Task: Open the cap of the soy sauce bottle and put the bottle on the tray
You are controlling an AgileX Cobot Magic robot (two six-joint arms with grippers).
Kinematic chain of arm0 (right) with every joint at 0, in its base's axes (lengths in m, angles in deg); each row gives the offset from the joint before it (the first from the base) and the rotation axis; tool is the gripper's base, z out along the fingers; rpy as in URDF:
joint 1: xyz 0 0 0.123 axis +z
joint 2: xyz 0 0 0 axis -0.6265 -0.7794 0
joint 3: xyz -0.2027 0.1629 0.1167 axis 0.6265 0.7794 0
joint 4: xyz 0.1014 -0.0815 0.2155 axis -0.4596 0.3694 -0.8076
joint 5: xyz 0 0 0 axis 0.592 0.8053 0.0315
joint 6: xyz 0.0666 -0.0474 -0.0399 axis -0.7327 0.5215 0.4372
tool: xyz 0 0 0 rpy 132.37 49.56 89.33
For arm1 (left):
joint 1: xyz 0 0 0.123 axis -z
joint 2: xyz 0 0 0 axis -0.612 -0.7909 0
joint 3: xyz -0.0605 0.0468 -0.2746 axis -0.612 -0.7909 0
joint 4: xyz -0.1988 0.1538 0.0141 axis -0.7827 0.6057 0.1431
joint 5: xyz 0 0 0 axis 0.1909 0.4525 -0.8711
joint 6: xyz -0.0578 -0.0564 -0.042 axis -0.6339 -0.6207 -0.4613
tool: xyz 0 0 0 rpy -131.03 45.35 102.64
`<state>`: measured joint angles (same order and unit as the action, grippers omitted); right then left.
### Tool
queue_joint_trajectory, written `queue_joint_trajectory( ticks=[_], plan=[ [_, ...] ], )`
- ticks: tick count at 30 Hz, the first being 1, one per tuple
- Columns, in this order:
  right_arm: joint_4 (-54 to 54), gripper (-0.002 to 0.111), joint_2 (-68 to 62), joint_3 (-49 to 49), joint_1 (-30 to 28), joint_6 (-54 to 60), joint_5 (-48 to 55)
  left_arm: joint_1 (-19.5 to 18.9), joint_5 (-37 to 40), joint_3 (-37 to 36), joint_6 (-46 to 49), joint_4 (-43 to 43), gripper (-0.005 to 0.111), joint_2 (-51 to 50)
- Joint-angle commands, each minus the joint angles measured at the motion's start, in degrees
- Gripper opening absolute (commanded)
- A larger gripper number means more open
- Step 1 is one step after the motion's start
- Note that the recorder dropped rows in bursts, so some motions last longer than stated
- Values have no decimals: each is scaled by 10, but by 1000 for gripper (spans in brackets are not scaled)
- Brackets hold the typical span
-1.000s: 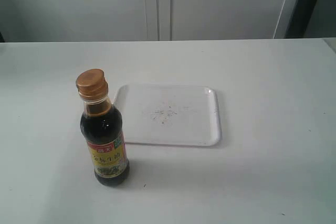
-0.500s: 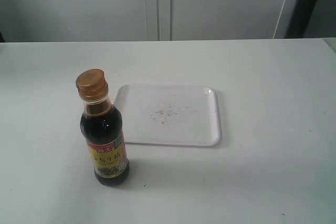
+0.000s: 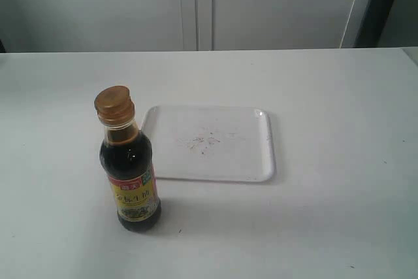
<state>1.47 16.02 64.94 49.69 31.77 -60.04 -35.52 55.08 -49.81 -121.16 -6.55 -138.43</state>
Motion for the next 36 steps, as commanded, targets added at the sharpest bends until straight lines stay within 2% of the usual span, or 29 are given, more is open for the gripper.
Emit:
queue_joint_trajectory(
  ticks=[1, 5, 8, 10, 15, 16, 22, 31, 36],
  plan=[
    [-1, 0, 4, 3, 0, -3, -2, 44, 21, 30, 2, 9, 0, -31],
    [-1, 0, 4, 3, 0, -3, -2, 90, -18, 48, 1, 34, 0, -55],
    [-1, 0, 4, 3, 0, -3, -2, 127, -35, 59, 2, 47, 10, -76],
    [-1, 0, 4, 3, 0, -3, -2, 143, -49, 65, 26, 52, 27, -88],
    [-1, 0, 4, 3, 0, -3, -2, 146, -112, 67, 24, 18, 94, -91],
    [-1, 0, 4, 3, 0, -3, -2, 146, -131, 67, 12, 17, 103, -91],
    [-1, 0, 4, 3, 0, -3, -2, 146, -235, 67, -90, 75, 105, -91],
    [-1, 0, 4, 3, 0, -3, -2, 146, -249, 65, -133, 170, 105, -91],
    [-1, 0, 4, 3, 0, -3, -2, 146, -279, 49, -128, 178, 105, -91]
  ],
)
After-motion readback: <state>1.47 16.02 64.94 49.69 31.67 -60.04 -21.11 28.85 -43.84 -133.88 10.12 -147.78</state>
